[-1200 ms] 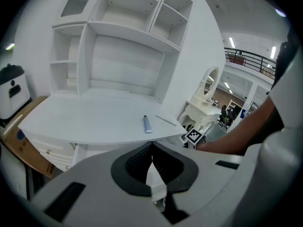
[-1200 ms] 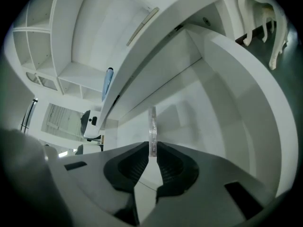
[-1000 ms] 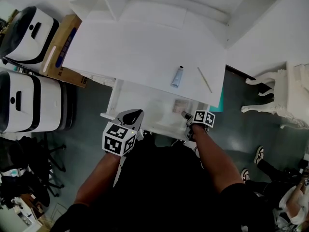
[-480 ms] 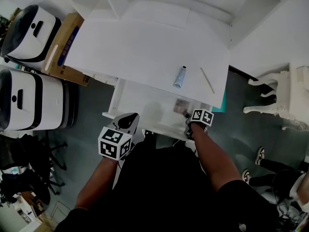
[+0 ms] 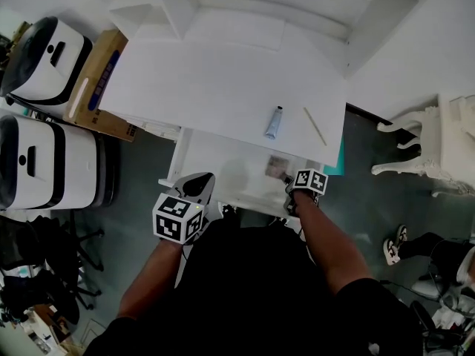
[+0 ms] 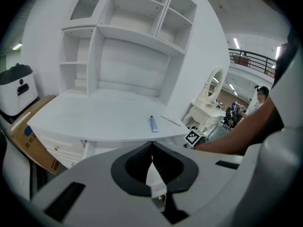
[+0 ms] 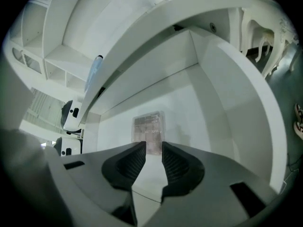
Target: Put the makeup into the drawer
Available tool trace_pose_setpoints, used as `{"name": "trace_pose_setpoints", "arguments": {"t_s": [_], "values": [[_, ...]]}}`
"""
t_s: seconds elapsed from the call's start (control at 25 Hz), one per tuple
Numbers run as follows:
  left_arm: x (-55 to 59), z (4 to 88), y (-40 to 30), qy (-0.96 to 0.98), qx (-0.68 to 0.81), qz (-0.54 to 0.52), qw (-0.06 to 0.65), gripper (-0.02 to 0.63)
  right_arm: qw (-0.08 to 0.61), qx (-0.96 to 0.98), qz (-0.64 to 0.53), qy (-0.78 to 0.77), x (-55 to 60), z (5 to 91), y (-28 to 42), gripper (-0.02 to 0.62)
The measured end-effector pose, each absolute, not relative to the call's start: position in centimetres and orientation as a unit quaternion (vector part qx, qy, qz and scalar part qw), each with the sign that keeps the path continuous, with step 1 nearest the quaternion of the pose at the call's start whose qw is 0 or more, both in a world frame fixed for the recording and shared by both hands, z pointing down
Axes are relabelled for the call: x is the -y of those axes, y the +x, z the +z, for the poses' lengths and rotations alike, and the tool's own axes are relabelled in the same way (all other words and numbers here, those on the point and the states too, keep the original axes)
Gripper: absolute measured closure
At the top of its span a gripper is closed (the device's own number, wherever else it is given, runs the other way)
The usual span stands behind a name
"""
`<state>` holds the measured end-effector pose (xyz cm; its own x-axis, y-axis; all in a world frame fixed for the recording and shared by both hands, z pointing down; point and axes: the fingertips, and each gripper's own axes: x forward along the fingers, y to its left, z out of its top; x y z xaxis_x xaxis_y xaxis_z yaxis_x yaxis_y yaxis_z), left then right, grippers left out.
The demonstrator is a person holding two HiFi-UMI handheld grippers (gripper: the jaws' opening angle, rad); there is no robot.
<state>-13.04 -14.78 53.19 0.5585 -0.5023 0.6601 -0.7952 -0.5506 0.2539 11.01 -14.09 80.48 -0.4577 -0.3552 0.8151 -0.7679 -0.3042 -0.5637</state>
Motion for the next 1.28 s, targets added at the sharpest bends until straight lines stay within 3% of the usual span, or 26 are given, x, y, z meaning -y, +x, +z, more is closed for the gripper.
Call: {"name": "trace_pose_setpoints", "arguments": {"t_s": [0.28,0.56,0.8,0.96,1.28], "values": [[15.8,52.7,-10.2,0.860,0.354,0.252,0.268,0.595,0.127,0.629,0.607,0.469,15.2,74.0,10.5,0.497],[16.6,51.9,-6.9,0.882,0.314,0.238,0.259,0.595,0.033,0.702,0.550,0.452,16.2,63.4,9.6,0.499],[16.5,51.4,-3.6,0.900,0.271,0.232,0.250,0.595,0.006,0.764,0.459,0.454,15.9,55.8,9.8,0.549],[16.4,50.9,-1.7,0.909,0.250,0.230,0.242,0.595,0.020,0.801,0.388,0.457,15.1,52.0,9.6,0.561],[15.8,50.4,0.1,0.917,0.225,0.241,0.224,0.595,0.113,0.845,0.242,0.464,13.4,47.6,9.6,0.568]]}}
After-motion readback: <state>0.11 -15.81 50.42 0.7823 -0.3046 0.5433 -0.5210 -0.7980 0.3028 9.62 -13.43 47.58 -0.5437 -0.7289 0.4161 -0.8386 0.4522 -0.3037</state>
